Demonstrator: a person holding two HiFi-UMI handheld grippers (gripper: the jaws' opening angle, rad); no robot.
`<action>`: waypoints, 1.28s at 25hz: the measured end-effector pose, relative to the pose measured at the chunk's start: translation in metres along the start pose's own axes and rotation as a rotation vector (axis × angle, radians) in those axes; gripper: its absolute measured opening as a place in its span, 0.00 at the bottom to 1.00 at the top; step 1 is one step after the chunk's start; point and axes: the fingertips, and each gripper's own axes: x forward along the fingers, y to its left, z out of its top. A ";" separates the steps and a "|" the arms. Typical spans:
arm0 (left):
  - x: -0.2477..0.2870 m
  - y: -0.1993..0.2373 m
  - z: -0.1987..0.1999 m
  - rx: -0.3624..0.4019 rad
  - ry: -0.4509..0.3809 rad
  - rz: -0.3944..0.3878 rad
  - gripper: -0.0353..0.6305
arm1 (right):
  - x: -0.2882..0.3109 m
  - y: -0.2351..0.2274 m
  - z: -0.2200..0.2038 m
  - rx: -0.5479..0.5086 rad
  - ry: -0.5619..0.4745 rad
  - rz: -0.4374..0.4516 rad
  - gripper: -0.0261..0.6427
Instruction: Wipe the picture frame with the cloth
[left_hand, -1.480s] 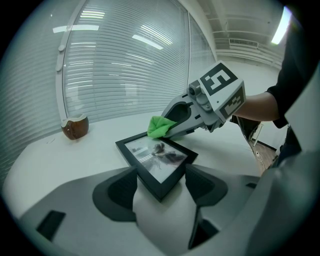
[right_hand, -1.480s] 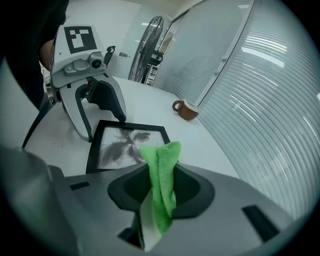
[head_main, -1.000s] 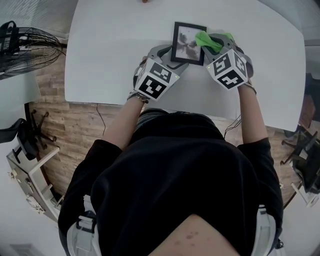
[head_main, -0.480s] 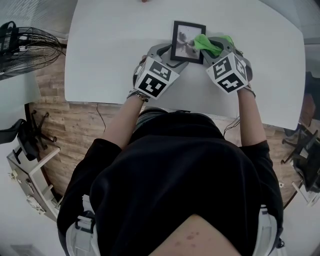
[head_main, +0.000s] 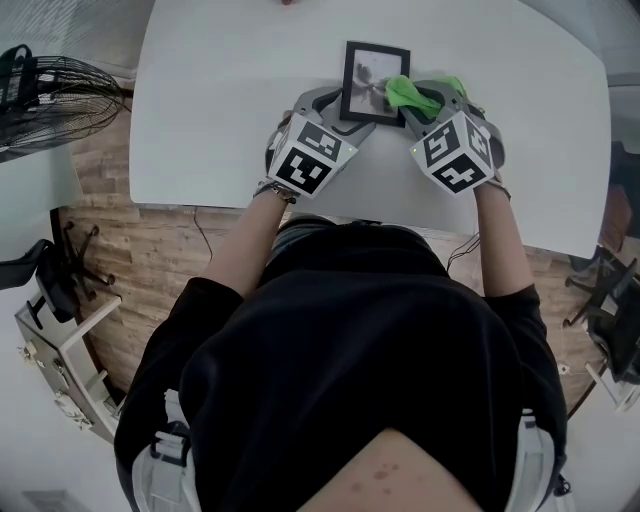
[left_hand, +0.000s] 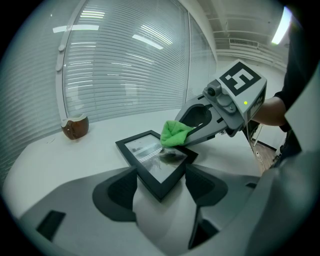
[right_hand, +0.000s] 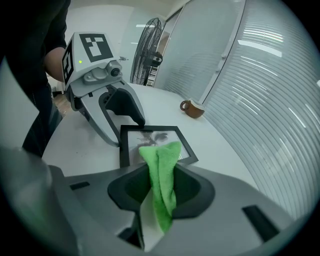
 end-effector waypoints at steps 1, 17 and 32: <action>0.000 0.000 -0.001 -0.001 0.000 -0.001 0.52 | 0.000 0.001 0.000 0.001 0.002 0.003 0.21; 0.000 -0.003 0.002 0.004 0.000 0.001 0.53 | -0.014 0.023 -0.006 0.018 0.012 0.020 0.21; -0.001 -0.001 0.000 0.006 -0.004 0.004 0.53 | -0.020 0.039 -0.006 0.008 0.039 0.051 0.21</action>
